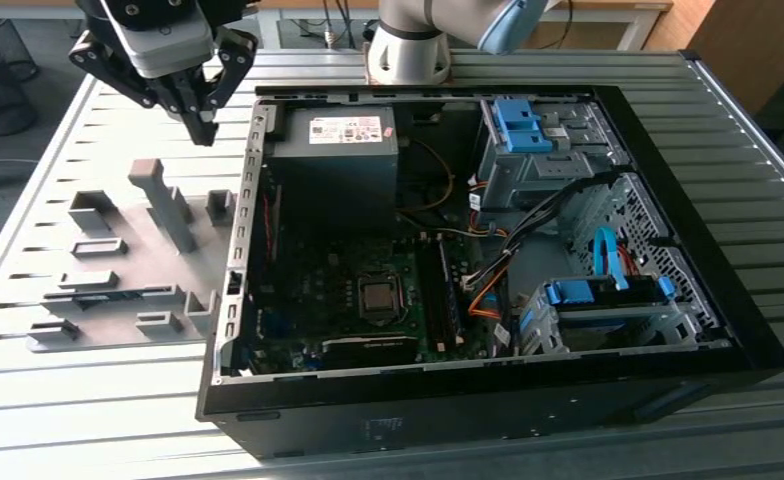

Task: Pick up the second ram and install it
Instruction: 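Reach for the second ram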

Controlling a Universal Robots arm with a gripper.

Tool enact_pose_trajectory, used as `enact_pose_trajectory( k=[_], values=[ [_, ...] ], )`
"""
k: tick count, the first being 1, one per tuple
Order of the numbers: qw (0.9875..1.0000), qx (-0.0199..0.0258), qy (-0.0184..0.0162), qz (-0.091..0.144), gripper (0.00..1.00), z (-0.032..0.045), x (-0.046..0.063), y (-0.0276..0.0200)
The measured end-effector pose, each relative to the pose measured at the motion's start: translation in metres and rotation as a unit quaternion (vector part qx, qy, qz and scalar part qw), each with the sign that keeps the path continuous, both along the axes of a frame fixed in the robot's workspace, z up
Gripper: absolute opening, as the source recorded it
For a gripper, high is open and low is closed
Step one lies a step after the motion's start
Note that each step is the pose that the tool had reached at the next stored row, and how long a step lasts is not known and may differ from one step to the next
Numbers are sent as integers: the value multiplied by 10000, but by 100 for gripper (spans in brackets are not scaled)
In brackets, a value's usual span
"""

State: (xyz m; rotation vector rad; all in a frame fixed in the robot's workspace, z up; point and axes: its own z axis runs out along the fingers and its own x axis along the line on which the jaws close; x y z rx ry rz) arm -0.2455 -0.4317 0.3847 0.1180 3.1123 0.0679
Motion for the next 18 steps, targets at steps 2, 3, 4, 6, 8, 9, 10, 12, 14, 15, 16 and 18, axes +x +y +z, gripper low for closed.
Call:
enact_pose_trajectory(
  k=[2, 3, 4, 6, 8, 9, 10, 12, 14, 15, 16, 18],
  values=[
    [10000, -1, 1, 0, 10, 1, -6, 0],
    [10000, -1, 1, 0, 10, 1, -8, 0],
    [10000, -1, 1, 0, 10, 1, -12, 0],
    [10000, -1, 1, 0, 10, 1, -16, 0],
    [10000, -1, 1, 0, 10, 1, -21, 0],
    [10000, -1, 1, 0, 10, 0, -24, 0],
    [10000, -1, 1, 0, 10, 0, -27, 0],
    [10000, -1, 1, 0, 10, -1, -33, 0],
    [10000, -1, 1, 0, 10, -1, -39, 0],
    [10000, -1, 1, 0, 10, -2, -42, 0],
    [10000, -1, 1, 0, 10, -3, -44, 0],
    [10000, -1, 1, 0, 10, -4, -49, 0]
  ],
)
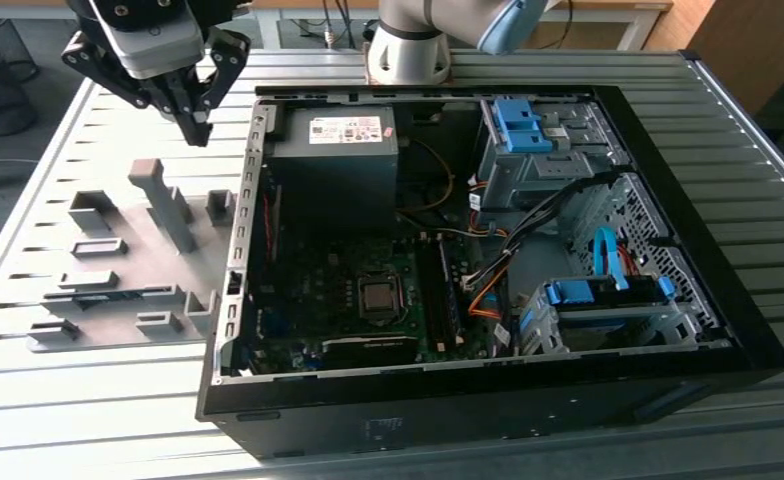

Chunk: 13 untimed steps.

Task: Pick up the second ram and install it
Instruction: 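Reach for the second ram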

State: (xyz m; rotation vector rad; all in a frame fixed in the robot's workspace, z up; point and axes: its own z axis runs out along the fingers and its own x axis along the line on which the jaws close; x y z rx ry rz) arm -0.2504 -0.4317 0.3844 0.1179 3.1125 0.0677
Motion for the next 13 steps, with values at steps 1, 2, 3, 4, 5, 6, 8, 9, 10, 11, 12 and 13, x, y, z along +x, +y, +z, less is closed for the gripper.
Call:
enact_pose_trajectory(
  k=[1, 2, 3, 4, 5, 6, 8, 9, 10, 11, 12, 13],
  values=[
    [10000, 0, 0, 0, 10, 0, -3, 0],
    [10000, 0, 0, 0, 10, -1, -5, 0],
    [10000, 0, 0, 0, 10, -1, -7, 0],
    [10000, 0, 0, -1, 10, -2, -10, 0],
    [10000, 0, 0, -1, 10, -1, -13, 0],
    [10000, 0, 0, 0, 10, -2, -16, 0],
    [10000, 0, 0, 0, 10, -3, -21, 0],
    [10000, 0, 0, 0, 10, -3, -23, 0],
    [10000, 0, 0, 0, 10, -3, -26, 0],
    [10000, 0, 0, 0, 10, -3, -28, 0],
    [10000, 0, 0, 0, 10, -4, -31, 0],
    [10000, 0, 0, 0, 10, -4, -33, 0]
  ],
)
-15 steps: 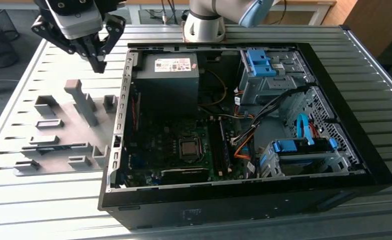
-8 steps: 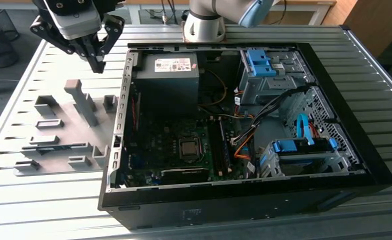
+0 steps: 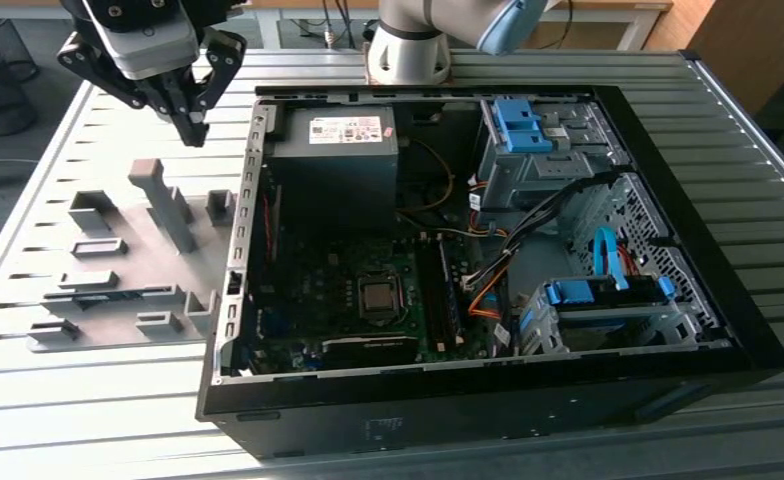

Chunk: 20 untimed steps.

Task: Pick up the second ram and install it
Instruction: 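Reach for the second ram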

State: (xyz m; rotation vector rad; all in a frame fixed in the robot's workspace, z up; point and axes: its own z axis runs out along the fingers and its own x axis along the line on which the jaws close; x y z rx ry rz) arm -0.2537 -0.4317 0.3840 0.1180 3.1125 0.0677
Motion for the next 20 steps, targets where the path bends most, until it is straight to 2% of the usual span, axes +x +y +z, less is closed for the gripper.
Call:
enact_pose_trajectory(
  k=[20],
  values=[
    [10000, 0, 0, 0, 10, -7, -44, 0]
  ],
)
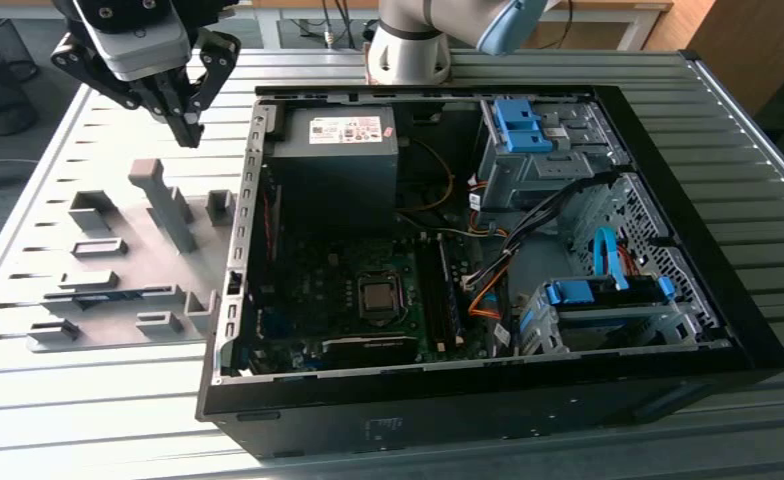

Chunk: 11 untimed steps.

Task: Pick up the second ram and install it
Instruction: 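Reach for the second ram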

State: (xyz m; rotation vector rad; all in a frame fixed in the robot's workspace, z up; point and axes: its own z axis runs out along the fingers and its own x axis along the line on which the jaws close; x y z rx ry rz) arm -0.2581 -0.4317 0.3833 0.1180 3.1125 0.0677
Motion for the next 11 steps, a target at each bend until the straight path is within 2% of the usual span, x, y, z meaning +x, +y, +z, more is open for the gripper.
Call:
enact_pose_trajectory(
  k=[11],
  values=[
    [10000, 0, 0, 0, 10, -4, -26, 0]
  ],
)
